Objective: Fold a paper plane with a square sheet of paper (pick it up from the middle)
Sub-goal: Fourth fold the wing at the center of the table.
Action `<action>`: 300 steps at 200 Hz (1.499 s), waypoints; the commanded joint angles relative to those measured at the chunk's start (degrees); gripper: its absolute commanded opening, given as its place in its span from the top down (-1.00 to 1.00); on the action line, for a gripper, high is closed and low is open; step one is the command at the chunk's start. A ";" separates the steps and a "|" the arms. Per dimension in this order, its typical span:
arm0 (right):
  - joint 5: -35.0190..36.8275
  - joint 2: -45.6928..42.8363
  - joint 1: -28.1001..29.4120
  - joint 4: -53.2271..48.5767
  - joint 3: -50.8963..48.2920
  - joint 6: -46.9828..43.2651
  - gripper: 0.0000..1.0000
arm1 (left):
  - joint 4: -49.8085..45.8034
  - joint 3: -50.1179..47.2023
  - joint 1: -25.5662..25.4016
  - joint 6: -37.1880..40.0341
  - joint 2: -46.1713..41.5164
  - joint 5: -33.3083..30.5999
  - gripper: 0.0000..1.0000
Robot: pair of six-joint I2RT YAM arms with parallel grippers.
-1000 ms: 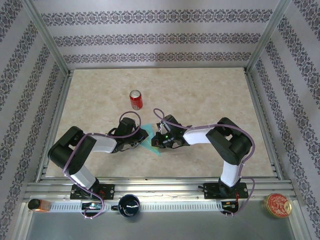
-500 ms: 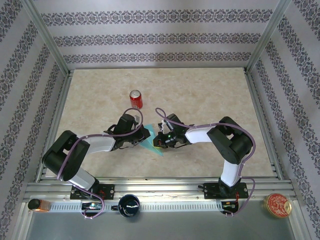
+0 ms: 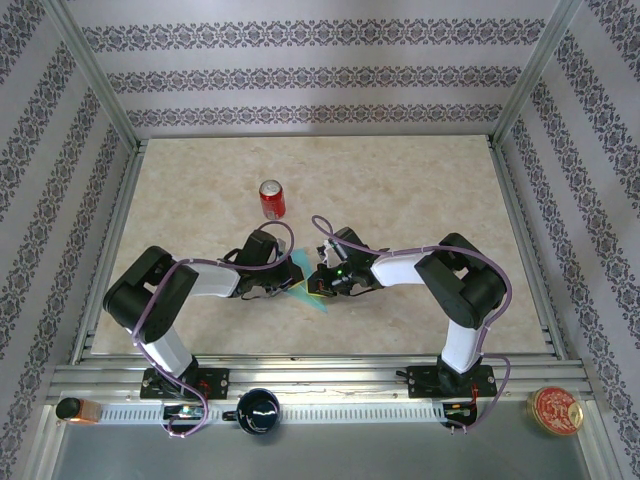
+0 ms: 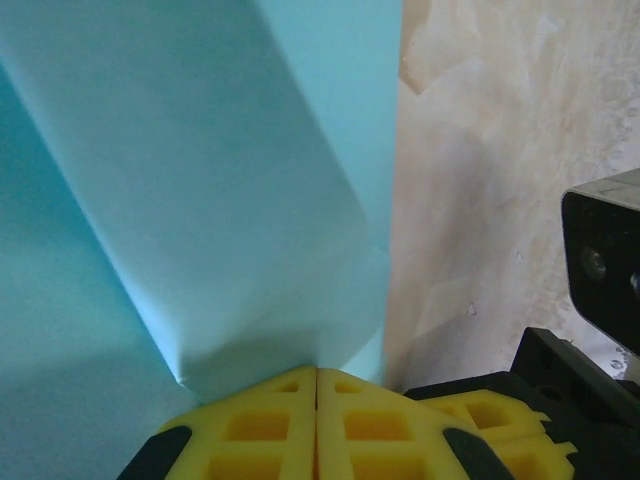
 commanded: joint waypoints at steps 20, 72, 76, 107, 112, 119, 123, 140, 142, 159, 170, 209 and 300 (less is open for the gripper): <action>5.29 1.20 -0.66 -10.64 -2.66 -3.55 1.00 | -0.96 -1.11 3.80 1.38 2.78 -1.79 0.82; 4.62 1.06 -0.65 -10.31 -3.99 -3.74 1.00 | -1.31 0.16 9.44 1.66 2.92 -1.82 0.81; 4.53 1.06 -0.61 -10.37 -4.03 -3.70 1.00 | -1.29 0.26 9.84 1.74 2.98 -1.74 0.81; 4.31 0.71 -0.66 -10.69 -4.38 -4.13 1.00 | -3.17 1.87 12.78 3.33 3.32 -2.01 0.79; 4.21 0.68 -0.59 -10.69 -4.38 -4.22 1.00 | -3.44 1.97 13.27 3.60 3.37 -2.03 0.78; 4.09 0.72 -0.66 -10.69 -4.38 -4.27 1.00 | -3.77 2.04 14.05 4.04 3.31 -1.94 0.78; 4.01 0.71 -0.67 -10.70 -4.38 -4.31 1.00 | -4.00 2.15 14.52 4.23 3.37 -1.84 0.78; 3.74 0.67 -0.64 -10.70 -4.46 -4.45 1.00 | -5.20 2.41 16.16 5.27 2.97 -1.71 0.78; 3.69 0.71 -0.68 -10.68 -4.44 -4.48 1.00 | -5.34 2.41 16.34 5.42 2.95 -1.72 0.78; 3.43 0.67 -0.74 -10.65 -4.43 -4.71 1.00 | -6.36 2.92 17.55 6.00 2.50 -1.57 0.78; 3.15 0.82 -0.74 -10.62 -4.38 -4.88 1.00 | -6.78 3.63 17.78 5.96 2.40 -1.45 0.78; 2.82 1.33 -0.80 -10.63 -4.03 -4.97 1.00 | -9.53 6.30 17.85 6.21 0.04 -2.01 0.78; 2.42 -0.60 -1.03 -11.63 -3.18 -4.84 1.00 | -7.68 2.67 11.10 3.91 -11.42 -1.65 0.76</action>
